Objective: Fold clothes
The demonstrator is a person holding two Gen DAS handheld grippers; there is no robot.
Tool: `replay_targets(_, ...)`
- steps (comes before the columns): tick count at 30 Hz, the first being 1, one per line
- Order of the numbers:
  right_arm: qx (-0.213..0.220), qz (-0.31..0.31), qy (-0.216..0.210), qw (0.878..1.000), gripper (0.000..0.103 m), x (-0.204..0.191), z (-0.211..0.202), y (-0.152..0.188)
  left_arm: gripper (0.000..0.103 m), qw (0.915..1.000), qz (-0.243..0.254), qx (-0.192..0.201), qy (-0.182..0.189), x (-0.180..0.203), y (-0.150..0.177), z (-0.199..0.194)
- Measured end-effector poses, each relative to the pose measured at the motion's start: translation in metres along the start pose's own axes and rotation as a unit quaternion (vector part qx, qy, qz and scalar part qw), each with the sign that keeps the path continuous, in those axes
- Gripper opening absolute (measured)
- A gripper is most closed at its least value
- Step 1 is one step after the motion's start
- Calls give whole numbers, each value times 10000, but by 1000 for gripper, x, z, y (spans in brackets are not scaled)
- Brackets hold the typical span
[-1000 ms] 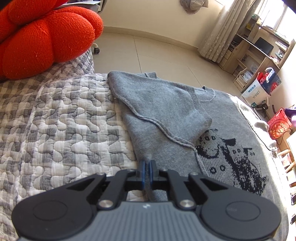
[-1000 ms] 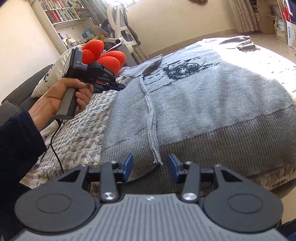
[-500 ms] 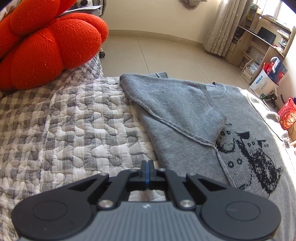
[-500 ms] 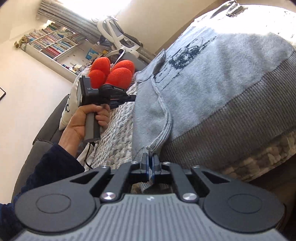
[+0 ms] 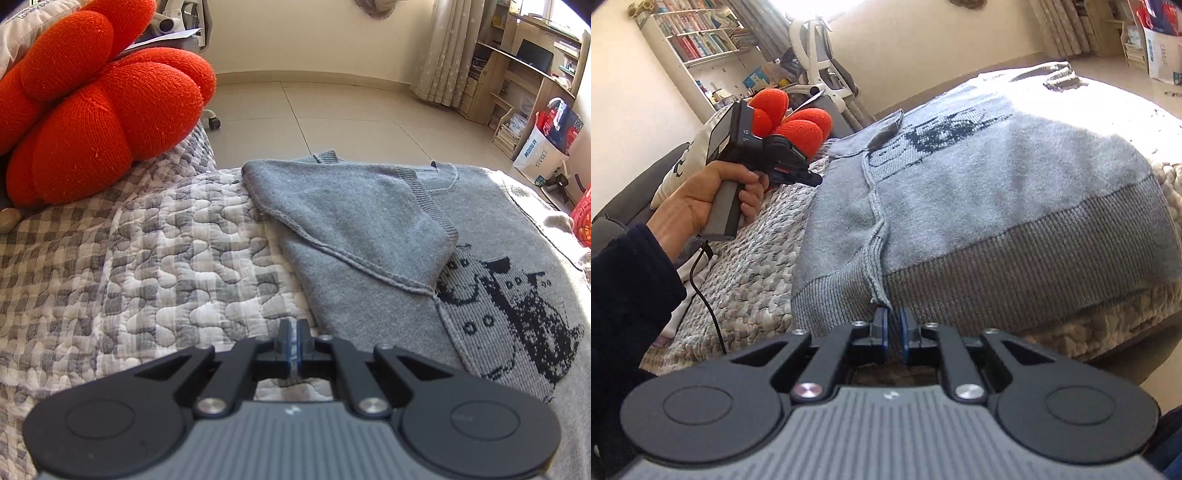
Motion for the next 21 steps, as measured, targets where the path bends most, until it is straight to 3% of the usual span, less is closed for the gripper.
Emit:
replay_targets(2, 151, -370, -2, 9992, 15, -11, -4, -5, 2, 10000, 43, -15, -72, 2, 1, 1)
replay_targets(4, 295, -700, -30, 9971, 22, -21, -9, -9, 2, 9999, 36, -37, -113, 2, 1, 2)
replay_targets(5, 351, -836, -67, 9959, 33, -26, -10, -11, 2, 9999, 17, -45, -120, 1, 1, 2)
replay_targets(6, 387, -938, -129, 9948, 37, -29, -11, -12, 2, 9999, -16, -49, -115, 0, 1, 1)
replay_targets(12, 308, -1680, -552, 9838, 37, -58, 0, -9, 3, 9998, -81, -105, -122, -2, 0, 3)
replay_targets(17, -249, -2287, -177, 9730, 37, -72, 36, 11, 3, 9999, -108, -111, -77, -4, 0, 2)
replay_targets(20, -244, -2540, 69, 9669, 9, -78, 41, 18, 3, 9997, -198, -114, -52, -8, -1, 1)
replay_targets(21, -239, -2446, -88, 9693, 9, -77, 39, 17, 3, 9996, -249, -119, -40, -10, -2, 1)
Point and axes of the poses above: each gripper's, at about its wrist camera, not at the fingertips, and z roughly the way its jaws point, x to its right, y to its underside, the point moved 1 cm from there along z, roughly the way its jaws point, and after that the axes turned 12 degrees about -z, right-handed, at the moved point
